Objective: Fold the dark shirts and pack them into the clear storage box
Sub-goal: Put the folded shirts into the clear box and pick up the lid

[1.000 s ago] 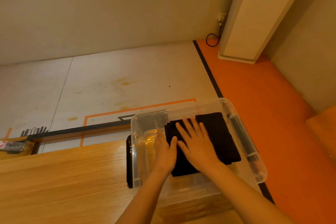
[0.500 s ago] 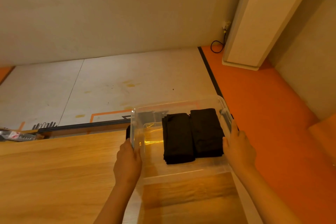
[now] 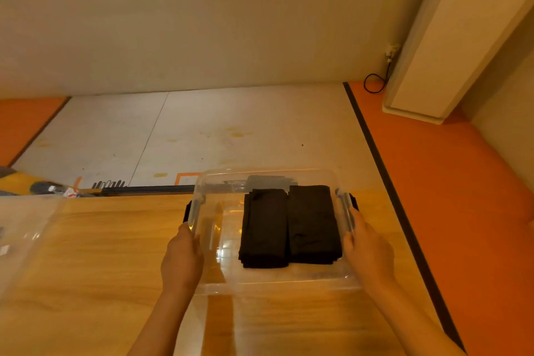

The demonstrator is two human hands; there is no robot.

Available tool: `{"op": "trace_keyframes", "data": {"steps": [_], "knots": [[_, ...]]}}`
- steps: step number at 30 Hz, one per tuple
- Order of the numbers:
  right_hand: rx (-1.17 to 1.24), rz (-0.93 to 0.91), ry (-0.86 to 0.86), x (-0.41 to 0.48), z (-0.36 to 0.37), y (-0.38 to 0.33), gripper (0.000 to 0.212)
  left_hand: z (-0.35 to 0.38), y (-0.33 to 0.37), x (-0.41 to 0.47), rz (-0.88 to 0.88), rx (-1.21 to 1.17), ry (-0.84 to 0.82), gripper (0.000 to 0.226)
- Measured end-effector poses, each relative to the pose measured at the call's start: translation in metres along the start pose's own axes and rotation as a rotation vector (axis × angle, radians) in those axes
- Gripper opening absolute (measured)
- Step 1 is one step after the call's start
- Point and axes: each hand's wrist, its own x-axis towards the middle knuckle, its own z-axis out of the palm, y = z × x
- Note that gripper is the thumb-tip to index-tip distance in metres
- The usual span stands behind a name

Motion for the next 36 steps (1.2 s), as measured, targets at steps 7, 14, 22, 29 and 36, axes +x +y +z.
{"op": "trace_keyframes", "data": {"steps": [7,14,22,29,36], "knots": [[-0.031,-0.022,-0.049,-0.039,0.051,-0.125,0.058,-0.07,-0.119,0.04,0.011,-0.038,0.027,0.014],[0.029,-0.03,-0.029,-0.063,0.101,-0.226,0.052,-0.126,-0.223,0.09,0.072,-0.012,-0.008,0.017],[-0.014,-0.026,-0.026,-0.07,0.121,-0.273,0.06,-0.158,-0.294,0.127,-0.041,-0.197,0.12,0.039],[-0.117,-0.441,-0.084,-0.09,0.138,-0.331,0.058,-0.178,-0.395,0.183,-0.423,0.218,0.117,0.068],[-0.013,-0.555,-0.294,-0.122,0.155,-0.351,0.049,-0.189,-0.44,0.209,-0.525,0.167,0.001,0.062]]}}
